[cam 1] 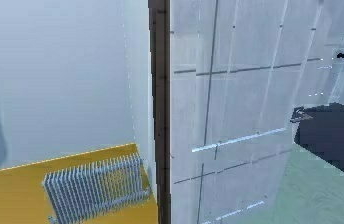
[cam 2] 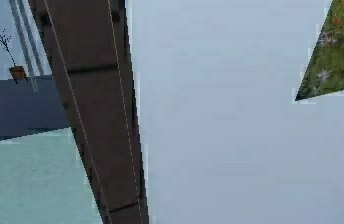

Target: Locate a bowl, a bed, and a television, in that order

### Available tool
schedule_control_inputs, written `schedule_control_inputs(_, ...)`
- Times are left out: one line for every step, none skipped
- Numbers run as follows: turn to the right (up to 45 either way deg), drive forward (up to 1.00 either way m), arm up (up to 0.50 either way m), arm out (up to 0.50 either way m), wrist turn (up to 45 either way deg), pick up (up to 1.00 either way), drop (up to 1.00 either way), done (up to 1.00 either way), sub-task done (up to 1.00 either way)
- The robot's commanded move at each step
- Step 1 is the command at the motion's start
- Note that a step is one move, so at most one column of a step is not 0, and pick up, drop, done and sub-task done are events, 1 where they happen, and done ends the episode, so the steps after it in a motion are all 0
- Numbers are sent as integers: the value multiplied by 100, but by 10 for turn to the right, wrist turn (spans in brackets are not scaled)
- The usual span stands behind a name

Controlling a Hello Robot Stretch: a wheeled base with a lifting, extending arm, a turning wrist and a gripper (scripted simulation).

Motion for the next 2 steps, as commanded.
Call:
schedule_control_inputs(0, 35, 0, 0, 0, 0, 0, 0, 0)
schedule_control_inputs(450, 0, 0, 0, 0, 0, 0, 0, 0)
